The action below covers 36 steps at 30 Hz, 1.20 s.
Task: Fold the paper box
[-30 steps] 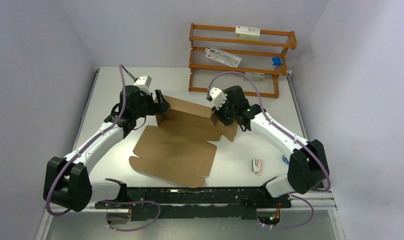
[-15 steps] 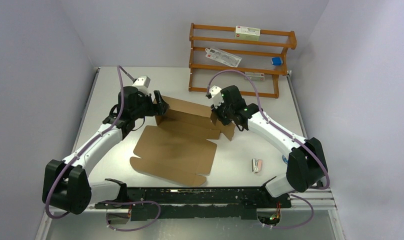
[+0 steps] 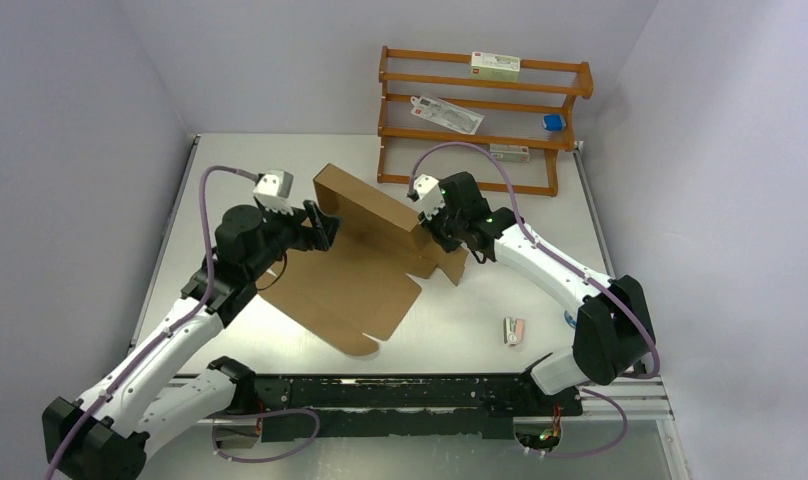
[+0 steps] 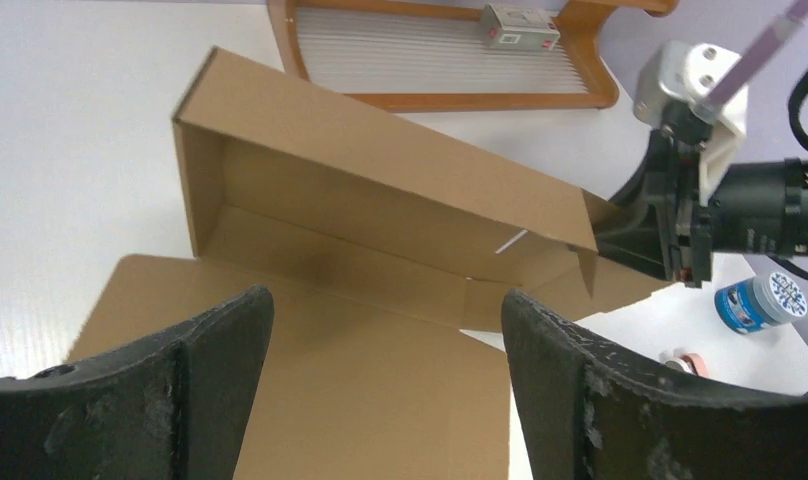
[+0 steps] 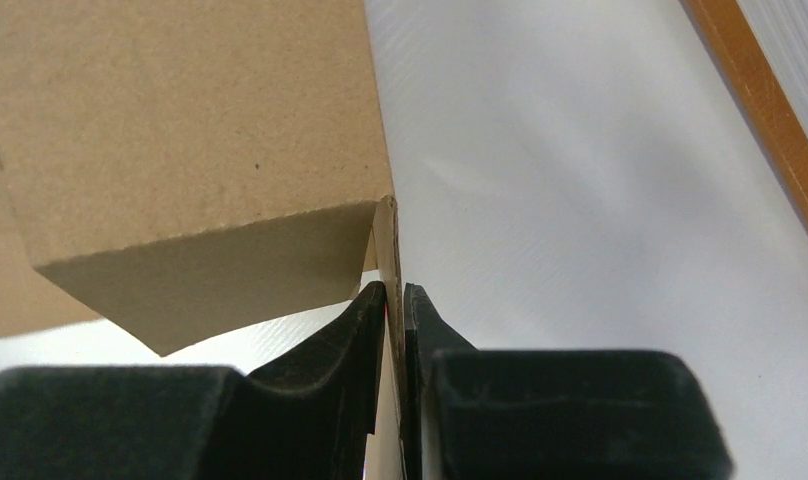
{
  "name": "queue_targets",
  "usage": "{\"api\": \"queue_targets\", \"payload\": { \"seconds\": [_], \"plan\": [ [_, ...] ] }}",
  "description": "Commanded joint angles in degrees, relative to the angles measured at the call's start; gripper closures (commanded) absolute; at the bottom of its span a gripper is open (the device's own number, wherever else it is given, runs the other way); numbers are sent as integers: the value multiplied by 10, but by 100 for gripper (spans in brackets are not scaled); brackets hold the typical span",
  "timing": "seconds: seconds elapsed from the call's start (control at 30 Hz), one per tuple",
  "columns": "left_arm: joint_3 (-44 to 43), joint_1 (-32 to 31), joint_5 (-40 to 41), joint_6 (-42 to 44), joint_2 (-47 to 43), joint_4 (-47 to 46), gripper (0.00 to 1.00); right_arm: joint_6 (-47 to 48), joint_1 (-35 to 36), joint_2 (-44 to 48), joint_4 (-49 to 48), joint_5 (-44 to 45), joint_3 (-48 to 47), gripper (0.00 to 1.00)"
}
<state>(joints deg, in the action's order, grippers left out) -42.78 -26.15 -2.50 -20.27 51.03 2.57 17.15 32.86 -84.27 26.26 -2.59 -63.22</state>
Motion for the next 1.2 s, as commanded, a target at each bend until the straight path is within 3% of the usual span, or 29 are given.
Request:
{"api": "queue_targets", "payload": {
  "seconds": [0.0, 0.23, 0.4, 0.53, 0.63, 0.83, 1.17],
  "plan": [
    [40, -74, 32, 11, -9, -47, 12, 10, 3, 9, 13, -6, -11, 84],
    [129, -202, 44, 40, 66, -209, 13, -1, 4, 8, 13, -13, -16, 84],
    [163, -310, 132, 105, 162, -344, 10, -11, 4, 8, 16, -15, -17, 84],
    [165, -361, 184, 142, 269, -461, 8, -17, 5, 4, 17, -22, -19, 84],
    [157, -375, 219, 158, 344, -545, 7, -19, 6, 2, 19, -25, -19, 84],
    [117, -376, 246, 186, 467, -629, 4, -19, 6, 2, 19, -34, -17, 83],
    [54, -376, 306, 196, 598, -674, 5, -15, 7, 5, 19, -35, -15, 83]
  ]
}}
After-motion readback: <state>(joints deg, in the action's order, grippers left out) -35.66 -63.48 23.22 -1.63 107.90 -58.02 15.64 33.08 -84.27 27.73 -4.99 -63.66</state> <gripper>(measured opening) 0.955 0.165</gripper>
